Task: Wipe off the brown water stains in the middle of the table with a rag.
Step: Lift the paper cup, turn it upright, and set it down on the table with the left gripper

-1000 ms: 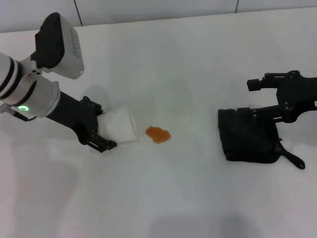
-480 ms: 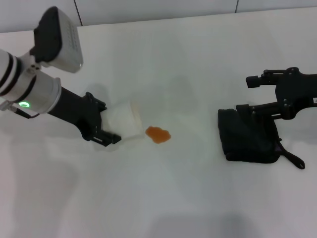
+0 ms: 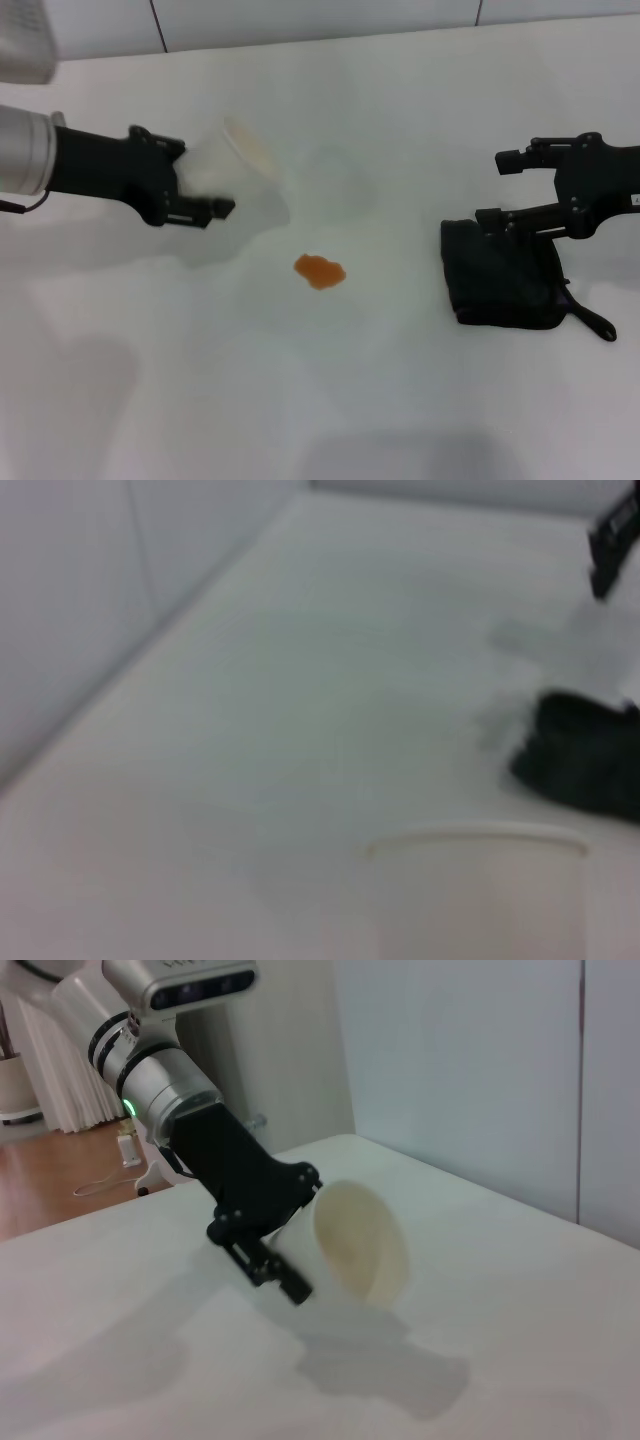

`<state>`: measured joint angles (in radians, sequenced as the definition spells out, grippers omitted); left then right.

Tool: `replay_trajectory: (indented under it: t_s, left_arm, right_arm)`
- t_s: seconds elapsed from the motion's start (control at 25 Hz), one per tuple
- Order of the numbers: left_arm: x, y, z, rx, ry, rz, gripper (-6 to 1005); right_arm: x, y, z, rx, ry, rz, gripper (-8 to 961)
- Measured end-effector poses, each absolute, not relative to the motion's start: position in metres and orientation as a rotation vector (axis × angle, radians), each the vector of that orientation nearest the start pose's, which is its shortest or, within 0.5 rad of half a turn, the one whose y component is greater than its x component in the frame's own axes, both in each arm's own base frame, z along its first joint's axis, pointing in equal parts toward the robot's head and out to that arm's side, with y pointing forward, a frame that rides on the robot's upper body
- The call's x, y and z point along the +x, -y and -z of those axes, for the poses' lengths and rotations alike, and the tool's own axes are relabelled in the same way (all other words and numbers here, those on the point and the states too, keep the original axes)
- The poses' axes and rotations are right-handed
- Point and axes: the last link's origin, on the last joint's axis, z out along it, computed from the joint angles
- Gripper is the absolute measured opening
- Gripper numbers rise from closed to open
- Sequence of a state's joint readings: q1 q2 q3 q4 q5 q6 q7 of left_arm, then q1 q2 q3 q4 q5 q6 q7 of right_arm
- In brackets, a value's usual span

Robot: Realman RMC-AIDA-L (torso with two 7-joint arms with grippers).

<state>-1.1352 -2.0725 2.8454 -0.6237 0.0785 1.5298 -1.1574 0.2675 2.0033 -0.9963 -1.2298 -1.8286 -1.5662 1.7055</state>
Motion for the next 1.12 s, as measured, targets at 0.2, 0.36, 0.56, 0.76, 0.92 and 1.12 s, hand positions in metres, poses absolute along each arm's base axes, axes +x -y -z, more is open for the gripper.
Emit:
replay_trajectory:
  t_s: [0.2,0.36,0.56,0.76,0.92,1.12]
  left_arm:
    - [-0.206,-0.404,0.005,-2.857,0.279,0.301,636]
    - [-0.203,-0.398,0.02,-2.856,0.287,0.423,637]
    - [-0.212,-0.395,0.034,-2.789,0.32,0.496,638]
    - [-0.227,-0.392,0.042,-2.722,0.351,0.489,638]
    - [-0.238,-0.387,0.052,-2.678,0.368,0.481,637]
    - [-0.242,-0.382,0.064,-2.648,0.369,0.491,637]
  right_arm:
    - [0.245,-0.312,-0.074,-2.697,-0.506,-0.473,855]
    - [0.243,-0.314,-0.073,-2.703,-0.498,-0.473,855]
    - [0.242,-0.315,-0.071,-2.711,-0.485,-0.473,855]
    - [0.242,-0.315,-0.07,-2.713,-0.481,-0.472,855]
    - [0.242,-0.315,-0.071,-2.715,-0.476,-0.47,855]
    - [0.242,-0.314,-0.071,-2.715,-0.472,-0.468,854]
